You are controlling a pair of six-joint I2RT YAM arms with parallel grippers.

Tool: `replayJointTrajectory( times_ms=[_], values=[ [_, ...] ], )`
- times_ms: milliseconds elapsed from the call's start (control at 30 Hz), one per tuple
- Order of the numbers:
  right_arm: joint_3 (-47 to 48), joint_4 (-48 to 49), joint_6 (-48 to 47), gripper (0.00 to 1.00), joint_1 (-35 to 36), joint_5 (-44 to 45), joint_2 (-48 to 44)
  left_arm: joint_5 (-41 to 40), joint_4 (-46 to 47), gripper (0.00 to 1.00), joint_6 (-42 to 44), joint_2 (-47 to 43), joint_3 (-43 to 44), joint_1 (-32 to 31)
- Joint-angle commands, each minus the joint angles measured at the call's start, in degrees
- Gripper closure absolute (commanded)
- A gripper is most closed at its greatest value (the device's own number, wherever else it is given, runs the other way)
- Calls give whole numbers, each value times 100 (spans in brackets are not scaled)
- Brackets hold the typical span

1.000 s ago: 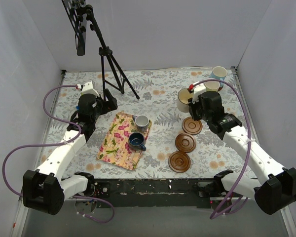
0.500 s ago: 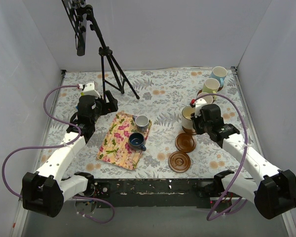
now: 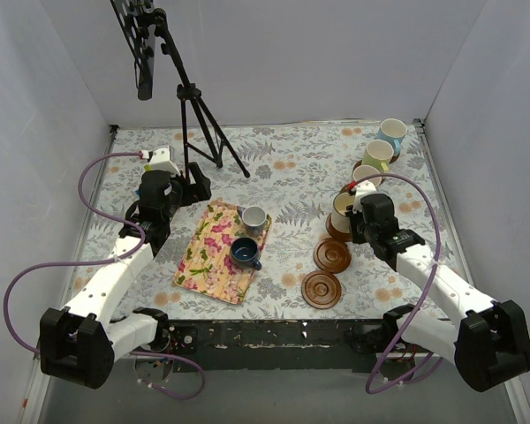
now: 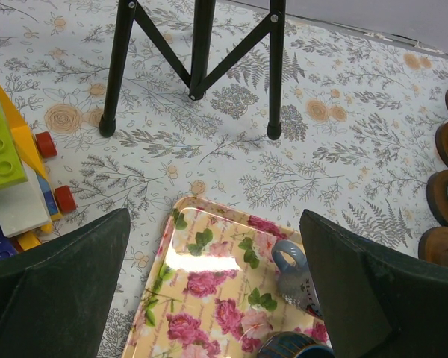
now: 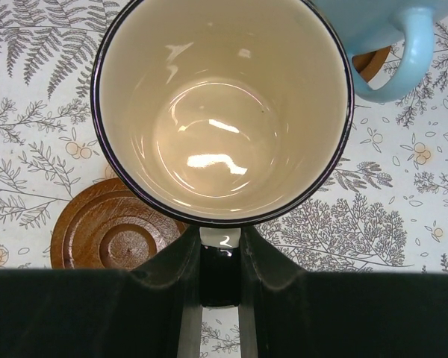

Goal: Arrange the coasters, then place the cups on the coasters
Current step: Place the cup on the coaster.

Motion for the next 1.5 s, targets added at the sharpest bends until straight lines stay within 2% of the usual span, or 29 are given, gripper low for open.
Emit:
replayJointTrajectory(
  times_ms=[0,467,1467],
  values=[
    [-24,860,79,99,-46,211,9,80,6,2,96,-76,-41,-2],
    [-516,1616,44,99,-72,194,35,159,6,2,70,-23,-41,-2],
    [-763,1766,0,99,-169,185,211,229,-11,2,87,-23,-50,-2]
  ],
)
